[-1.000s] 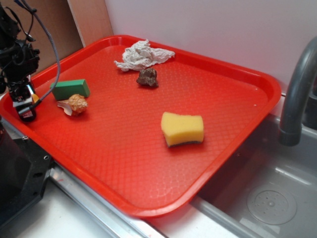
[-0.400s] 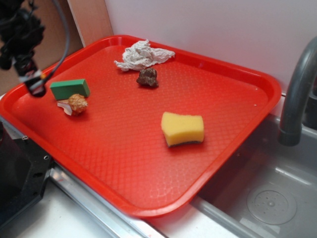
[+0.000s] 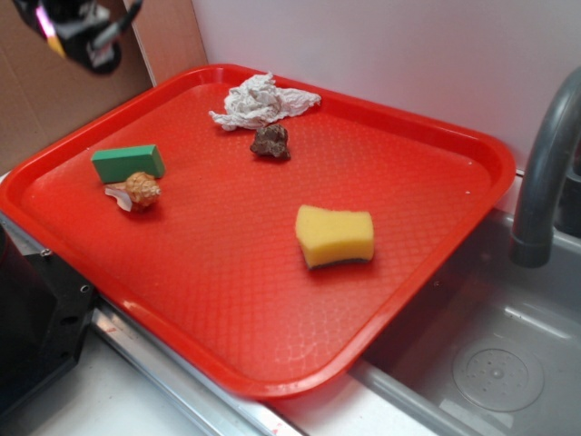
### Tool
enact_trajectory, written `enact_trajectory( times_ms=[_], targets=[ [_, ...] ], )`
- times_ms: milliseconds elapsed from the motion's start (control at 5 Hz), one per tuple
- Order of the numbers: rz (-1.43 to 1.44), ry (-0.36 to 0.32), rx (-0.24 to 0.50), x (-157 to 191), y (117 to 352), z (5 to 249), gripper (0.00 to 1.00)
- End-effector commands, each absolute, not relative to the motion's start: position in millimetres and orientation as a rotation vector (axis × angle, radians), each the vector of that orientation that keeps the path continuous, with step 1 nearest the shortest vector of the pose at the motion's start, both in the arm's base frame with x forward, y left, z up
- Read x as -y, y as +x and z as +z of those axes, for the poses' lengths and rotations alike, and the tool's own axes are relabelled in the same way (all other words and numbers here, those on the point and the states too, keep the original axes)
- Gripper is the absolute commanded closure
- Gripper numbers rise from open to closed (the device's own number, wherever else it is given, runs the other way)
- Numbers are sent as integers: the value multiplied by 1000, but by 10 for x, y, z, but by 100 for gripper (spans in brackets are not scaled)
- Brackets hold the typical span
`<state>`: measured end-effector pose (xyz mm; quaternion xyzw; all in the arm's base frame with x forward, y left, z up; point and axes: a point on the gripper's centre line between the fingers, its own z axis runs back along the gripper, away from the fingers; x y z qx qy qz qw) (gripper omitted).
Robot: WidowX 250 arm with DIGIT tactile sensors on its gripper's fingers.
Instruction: Grab the yellow duck.
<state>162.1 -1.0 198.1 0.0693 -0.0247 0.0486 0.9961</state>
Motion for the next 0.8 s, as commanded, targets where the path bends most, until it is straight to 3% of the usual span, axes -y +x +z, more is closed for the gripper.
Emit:
enact_trajectory(
  times_ms=[0, 200, 600],
  targets=[
    [211, 37, 39, -14, 1826, 2238, 100],
    [94, -130, 116, 20, 1844, 2145, 100],
    [109, -79, 118, -32, 1985, 2050, 100]
  ],
)
